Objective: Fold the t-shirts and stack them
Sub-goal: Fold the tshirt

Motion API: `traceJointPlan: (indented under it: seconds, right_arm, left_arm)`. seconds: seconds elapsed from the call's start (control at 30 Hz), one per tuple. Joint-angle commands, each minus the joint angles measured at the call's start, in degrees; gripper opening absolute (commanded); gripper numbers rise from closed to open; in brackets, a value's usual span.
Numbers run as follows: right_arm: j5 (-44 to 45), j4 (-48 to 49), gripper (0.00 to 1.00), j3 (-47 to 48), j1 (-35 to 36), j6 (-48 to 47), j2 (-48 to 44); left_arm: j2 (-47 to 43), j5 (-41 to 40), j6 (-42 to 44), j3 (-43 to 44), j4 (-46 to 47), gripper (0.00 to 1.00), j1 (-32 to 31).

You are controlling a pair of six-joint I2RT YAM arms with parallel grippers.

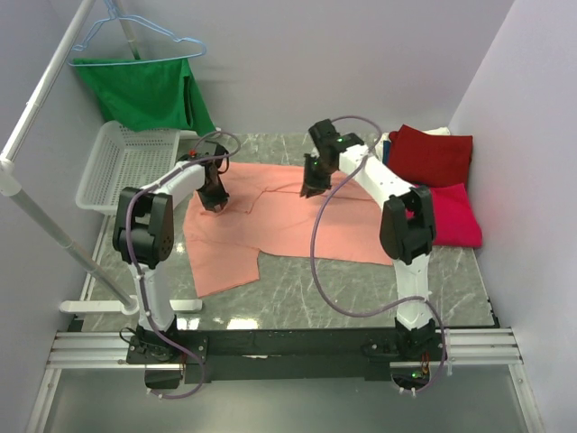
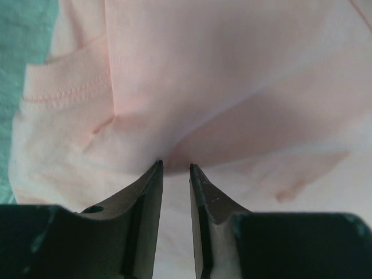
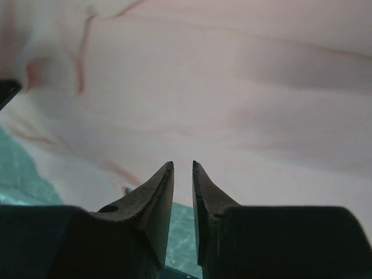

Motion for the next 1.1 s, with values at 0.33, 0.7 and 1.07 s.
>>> traceJointPlan:
  seconds: [0.33,0.7,1.07]
  right_arm:
    - [-14.23,18.06,0.24,9.03,9.75,6.57,11.21]
    - [-17.49,24.23,0.29,11.04,12.39,9.83,17.46]
    - [-15.21,21.43,0.33,17.8,13.36,10.27,23.17]
  left_arm:
    - [-10.16,-0.66,-2.28,-3.75,1.33,0.31,0.8]
    - [-13.94,-1.19,-1.49,-4.63,1.16,0.31,3.08]
    - [-15.17,0.75,0.09,-5.33,1.77,0.31,5.72]
